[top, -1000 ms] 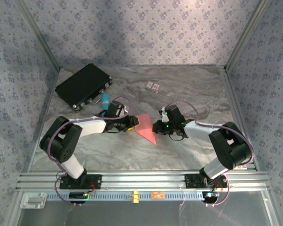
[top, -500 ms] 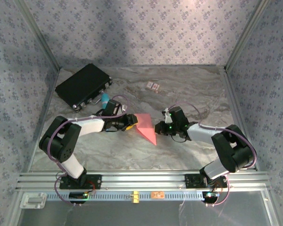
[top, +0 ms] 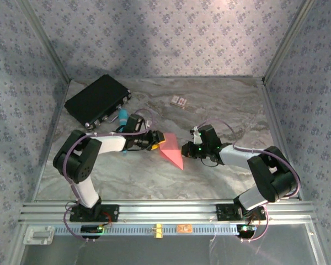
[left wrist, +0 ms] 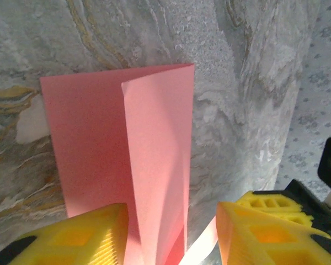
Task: Fold a paper plane with a square sheet of paper (pick it up from the middle)
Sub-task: Fourth fold the wing at the center of the table.
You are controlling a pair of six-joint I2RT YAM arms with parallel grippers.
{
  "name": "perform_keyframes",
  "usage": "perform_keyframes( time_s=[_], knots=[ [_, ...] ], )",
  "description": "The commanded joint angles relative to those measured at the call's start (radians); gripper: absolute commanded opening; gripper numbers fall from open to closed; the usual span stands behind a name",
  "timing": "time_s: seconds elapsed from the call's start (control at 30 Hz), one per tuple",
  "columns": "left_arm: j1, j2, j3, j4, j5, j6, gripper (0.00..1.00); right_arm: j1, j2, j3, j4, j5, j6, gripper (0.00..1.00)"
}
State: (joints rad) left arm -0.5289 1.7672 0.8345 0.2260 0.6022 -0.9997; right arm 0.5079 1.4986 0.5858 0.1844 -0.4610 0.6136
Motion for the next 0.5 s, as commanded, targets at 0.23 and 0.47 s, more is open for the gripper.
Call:
perform_keyframes(
  time_s=[0.23,0.47],
  knots=[
    [0.007,0.029,0.004,0.115,0.033,-0.081,0.10,-0.007,-0.062,-0.012,-0.066,0.044,0.007,0.21],
    [-0.046,0.003,-0.019,0.115,-0.027,-0.113,0.05,0.007,-0.167,-0.009,-0.191,0.152,-0.027,0.45]
  ],
)
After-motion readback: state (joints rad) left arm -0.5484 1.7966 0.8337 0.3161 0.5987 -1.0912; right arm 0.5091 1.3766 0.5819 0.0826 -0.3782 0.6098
